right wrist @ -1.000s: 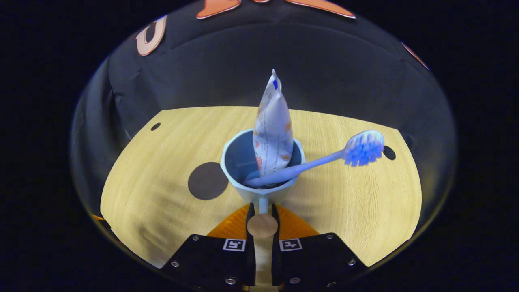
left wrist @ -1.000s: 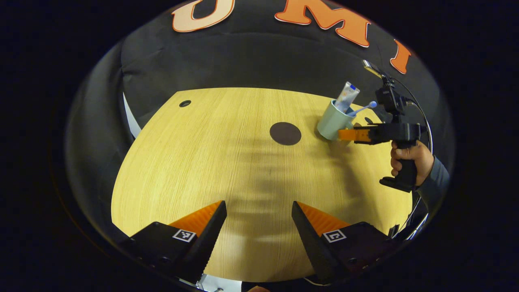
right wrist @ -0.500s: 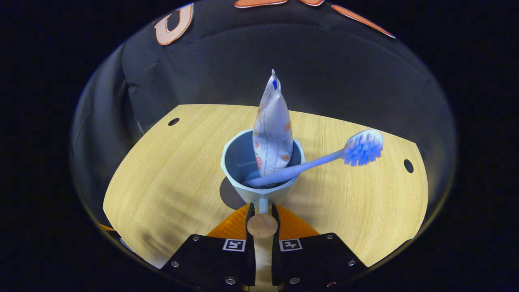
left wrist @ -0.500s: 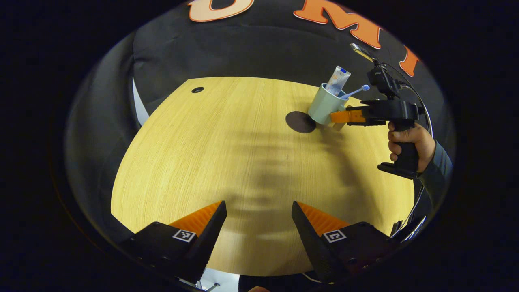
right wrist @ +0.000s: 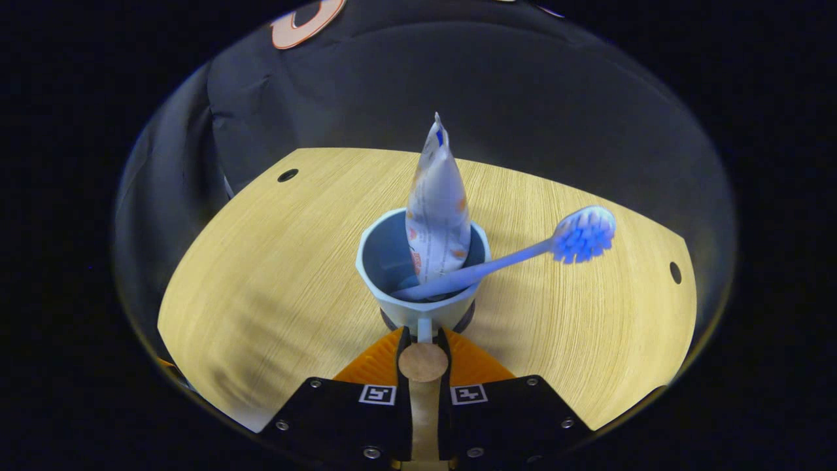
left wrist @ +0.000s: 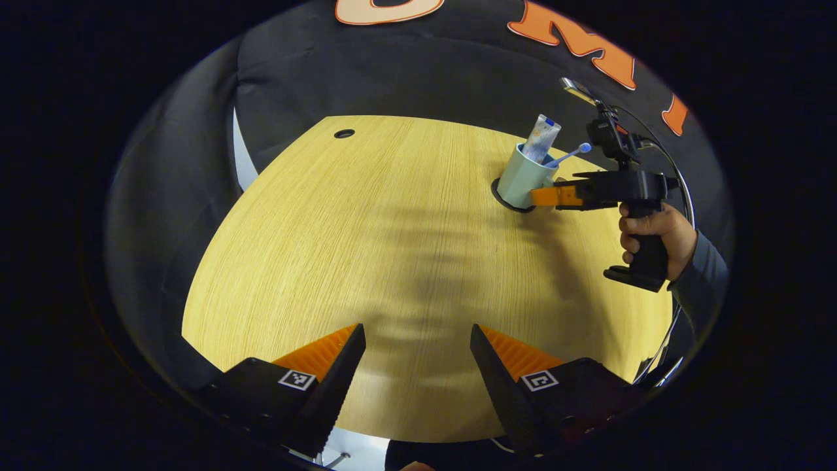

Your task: Put the toothbrush and toothpaste on the desktop into the cup, then pick up the cup and place it on the coaster on the desktop.

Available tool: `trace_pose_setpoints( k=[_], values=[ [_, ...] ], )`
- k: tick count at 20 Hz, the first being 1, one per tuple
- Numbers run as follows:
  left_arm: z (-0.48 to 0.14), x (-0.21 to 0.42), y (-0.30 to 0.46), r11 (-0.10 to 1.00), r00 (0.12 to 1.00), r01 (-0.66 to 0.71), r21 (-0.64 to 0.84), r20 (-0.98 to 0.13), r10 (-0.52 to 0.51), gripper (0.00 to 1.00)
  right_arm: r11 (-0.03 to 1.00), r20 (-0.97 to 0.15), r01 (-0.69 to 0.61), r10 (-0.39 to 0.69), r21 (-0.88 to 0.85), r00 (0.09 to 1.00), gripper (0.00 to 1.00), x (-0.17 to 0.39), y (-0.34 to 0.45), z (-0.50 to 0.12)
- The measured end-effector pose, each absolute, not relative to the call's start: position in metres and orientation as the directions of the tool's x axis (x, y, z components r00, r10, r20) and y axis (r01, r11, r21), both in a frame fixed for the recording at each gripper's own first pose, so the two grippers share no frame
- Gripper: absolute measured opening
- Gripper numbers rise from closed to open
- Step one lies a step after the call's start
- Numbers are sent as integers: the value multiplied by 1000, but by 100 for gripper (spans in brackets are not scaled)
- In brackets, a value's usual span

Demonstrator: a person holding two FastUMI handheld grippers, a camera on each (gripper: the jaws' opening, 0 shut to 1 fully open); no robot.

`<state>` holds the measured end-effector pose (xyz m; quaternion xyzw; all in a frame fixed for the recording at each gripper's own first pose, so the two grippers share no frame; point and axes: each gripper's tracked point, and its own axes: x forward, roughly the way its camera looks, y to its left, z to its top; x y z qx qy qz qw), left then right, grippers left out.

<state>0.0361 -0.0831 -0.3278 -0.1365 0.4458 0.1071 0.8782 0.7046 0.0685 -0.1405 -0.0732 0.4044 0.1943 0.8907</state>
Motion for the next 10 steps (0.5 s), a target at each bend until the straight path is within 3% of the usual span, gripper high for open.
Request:
trace_pose_setpoints(
  k=[1,4,5,8,10],
  values=[
    [-327,36,-84,942,582,-304,-142,-811,65,98,918,-752,-396,283,31,596,16,703,68,-139],
    [-327,40,-80,946,597,-289,-150,-801,55,98,924,-760,-379,283,52,586,30,702,63,-141],
    [-328,45,-77,948,609,-280,-151,-791,53,98,925,-749,-376,286,52,598,38,700,61,-137],
    [-327,60,-71,957,636,-251,-145,-770,50,98,927,-710,-371,293,47,641,83,688,54,-117],
    [-320,69,-73,962,651,-227,-149,-759,36,98,931,-692,-360,297,57,658,96,674,44,-103]
  ],
)
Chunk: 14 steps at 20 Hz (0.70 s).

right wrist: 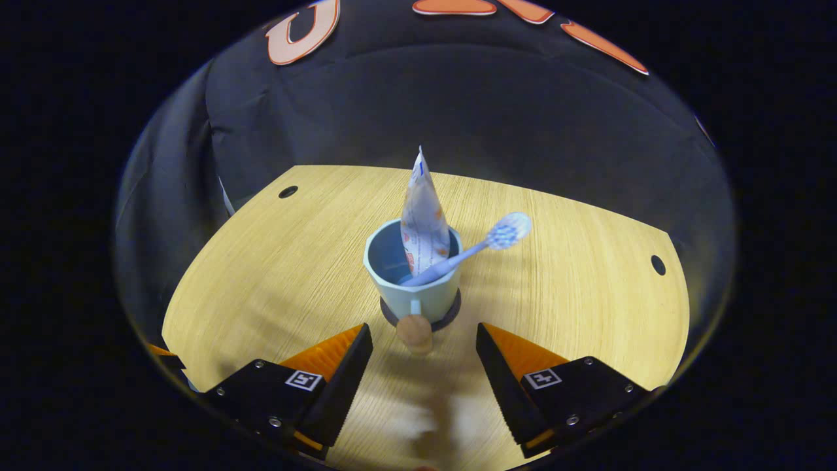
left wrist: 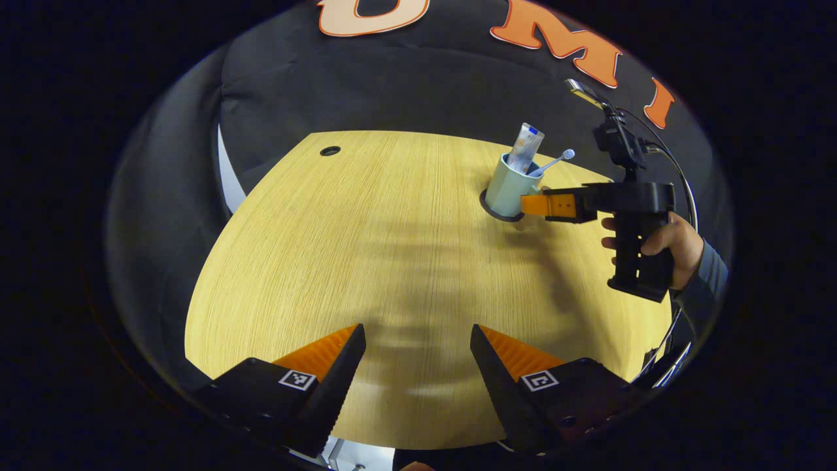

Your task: Put the toothbrush and toothpaste on the desktop into the cup, then pick up the cup and place it on the coaster on the desktop.

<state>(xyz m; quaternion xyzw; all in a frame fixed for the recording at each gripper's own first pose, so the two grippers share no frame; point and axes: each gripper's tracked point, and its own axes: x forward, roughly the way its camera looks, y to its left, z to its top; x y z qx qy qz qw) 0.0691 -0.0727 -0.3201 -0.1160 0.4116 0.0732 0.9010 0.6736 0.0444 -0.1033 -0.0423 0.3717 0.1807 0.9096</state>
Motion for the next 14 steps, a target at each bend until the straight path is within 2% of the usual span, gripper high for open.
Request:
trace_pose_setpoints(
  k=[7,14],
  values=[
    [-275,83,-83,974,747,-189,-122,-662,62,98,942,-576,-333,299,48,761,99,625,1,-39],
    [-185,64,-126,973,868,-202,-108,-480,127,98,943,-385,-331,315,28,867,98,556,-61,46]
  ],
)
